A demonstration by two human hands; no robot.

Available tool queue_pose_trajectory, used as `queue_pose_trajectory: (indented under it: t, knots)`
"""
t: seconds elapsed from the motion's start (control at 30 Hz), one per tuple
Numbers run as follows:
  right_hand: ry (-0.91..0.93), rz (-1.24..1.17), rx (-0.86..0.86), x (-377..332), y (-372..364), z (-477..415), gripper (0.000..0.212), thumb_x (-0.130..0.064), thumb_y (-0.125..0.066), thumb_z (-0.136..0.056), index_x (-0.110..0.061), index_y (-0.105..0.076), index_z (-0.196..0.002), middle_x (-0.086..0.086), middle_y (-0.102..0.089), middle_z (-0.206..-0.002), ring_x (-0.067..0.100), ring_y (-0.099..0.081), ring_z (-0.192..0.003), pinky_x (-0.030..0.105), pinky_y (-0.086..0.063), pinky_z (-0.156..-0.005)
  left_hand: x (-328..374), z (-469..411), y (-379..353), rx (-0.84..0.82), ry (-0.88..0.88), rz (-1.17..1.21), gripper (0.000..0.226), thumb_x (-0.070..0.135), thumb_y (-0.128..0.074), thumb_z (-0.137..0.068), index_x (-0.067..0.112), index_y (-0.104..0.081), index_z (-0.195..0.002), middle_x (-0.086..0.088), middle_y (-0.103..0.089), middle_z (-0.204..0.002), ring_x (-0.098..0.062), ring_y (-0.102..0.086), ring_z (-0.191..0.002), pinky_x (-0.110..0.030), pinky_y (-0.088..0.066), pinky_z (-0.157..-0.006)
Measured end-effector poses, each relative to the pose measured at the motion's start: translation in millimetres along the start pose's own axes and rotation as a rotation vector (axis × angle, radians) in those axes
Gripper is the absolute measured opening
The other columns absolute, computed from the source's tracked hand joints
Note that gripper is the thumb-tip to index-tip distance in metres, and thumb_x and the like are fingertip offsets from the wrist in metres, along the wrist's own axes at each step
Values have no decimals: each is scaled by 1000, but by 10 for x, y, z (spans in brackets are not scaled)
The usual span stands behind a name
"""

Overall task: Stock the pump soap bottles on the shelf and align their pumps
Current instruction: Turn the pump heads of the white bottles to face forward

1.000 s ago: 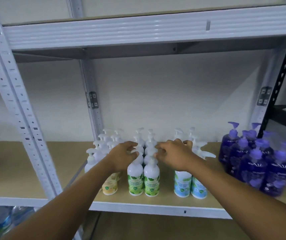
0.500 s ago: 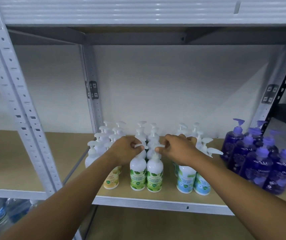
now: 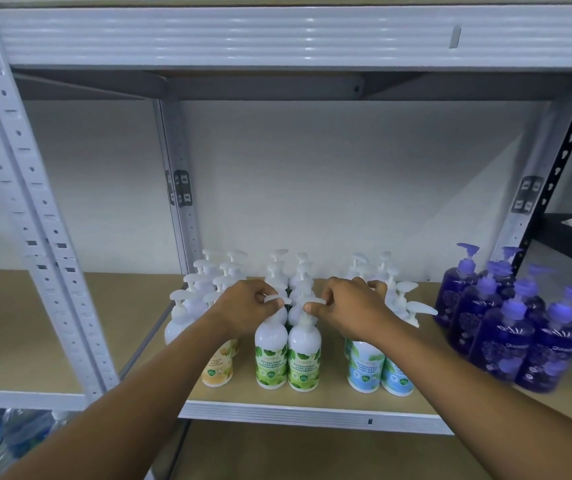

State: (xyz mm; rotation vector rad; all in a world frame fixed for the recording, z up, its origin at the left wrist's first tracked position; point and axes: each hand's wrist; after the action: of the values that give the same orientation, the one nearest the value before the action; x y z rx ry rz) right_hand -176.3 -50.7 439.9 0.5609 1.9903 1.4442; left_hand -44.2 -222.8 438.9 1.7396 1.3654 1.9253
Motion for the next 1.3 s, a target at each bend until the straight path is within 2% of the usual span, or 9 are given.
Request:
queue_pose_trajectory:
  t: [0.17,0.3,0.5,0.63,0.73,0.83,1.0,1.1,1.3]
  knots:
    - [-1,27,-40,-3,82,-44,46,-75,-44,-87,-30,-55,-90,-14,-60,-91,18,-53,-105,43,-29,-98,32,-88,122,-98,46,28,33,45,-69,-90,16,-67,-107,2,-70,-89,-13,-65,-76,-30,-54,-74]
    - [-74,-122,-64,15,204,-184,43,-71,-52,-86,-29,-62,-88,-13,-67,-93,16,-57,-102,42,-31,-93,89,-224,337,-17,71,40,33,42,-72,-86,17,-66,-106,-2,-71,-94,-23,-69,-88,-41,-59,-87]
    - [-125,-250,-154,7,304,-405,37,-61,-64,-85,-26,-73,-95,-8,-72,-101,18,-61,-102,43,-38,-101,114,-338,411,-79,69,81,26,13,-65,-92,13,-65,-119,-2,-70,-106,-28,-70,-102,-39,-57,-96]
    - [-119,-350,-242,-17,277,-489,57,-71,-70,-64,-19,-75,-88,1,-74,-96,23,-66,-96,50,-47,-100,51,-461,344,-153,82,100,30,13,-61,-93,18,-65,-122,-1,-71,-108,-25,-69,-95,-35,-57,-92]
    - [-114,-391,-278,-23,251,-510,68,-75,-69,-48,-20,-76,-89,0,-74,-98,22,-66,-99,49,-47,-101,16,-524,299,-202,113,112,33,11,-60,-91,20,-65,-123,-2,-72,-92,-18,-64,-79,-29,-51,-78]
    - [-109,-385,-300,-21,221,-507,44,-59,-80,-66,-25,-76,-93,-6,-73,-101,20,-65,-102,48,-47,-102,5,-559,270,-200,92,70,29,13,-62,-93,20,-67,-121,1,-72,-84,-13,-64,-76,-22,-48,-74]
    - [-77,-463,-324,-1,258,-510,31,-35,-79,-82,-18,-75,-106,-5,-70,-113,17,-64,-108,34,-51,-98,0,-595,209,-146,29,-41,23,20,-65,-95,18,-69,-117,4,-72,-85,-16,-68,-83,-22,-51,-78]
    - [-56,-456,-367,14,297,-527,32,-26,-75,-86,-17,-73,-117,-5,-67,-122,15,-61,-112,28,-49,-97,10,-608,189,-114,26,-97,22,30,-69,-93,21,-69,-113,6,-71,-93,-15,-69,-91,-24,-50,-83]
    - [-41,-429,-423,46,308,-620,32,-20,-68,-89,-21,-72,-121,-4,-66,-126,17,-59,-118,35,-46,-107,24,-646,181,-84,47,-139,21,36,-72,-89,22,-69,-104,7,-71,-90,-10,-66,-85,-22,-48,-73]
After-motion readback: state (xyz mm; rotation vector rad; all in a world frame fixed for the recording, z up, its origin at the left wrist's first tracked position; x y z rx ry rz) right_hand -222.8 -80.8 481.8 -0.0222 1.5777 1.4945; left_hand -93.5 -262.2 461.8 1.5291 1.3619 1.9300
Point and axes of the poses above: each hand's wrist, its own z-axis away from the middle knuckle, its own y-axis out of the back of the hand, x = y × z
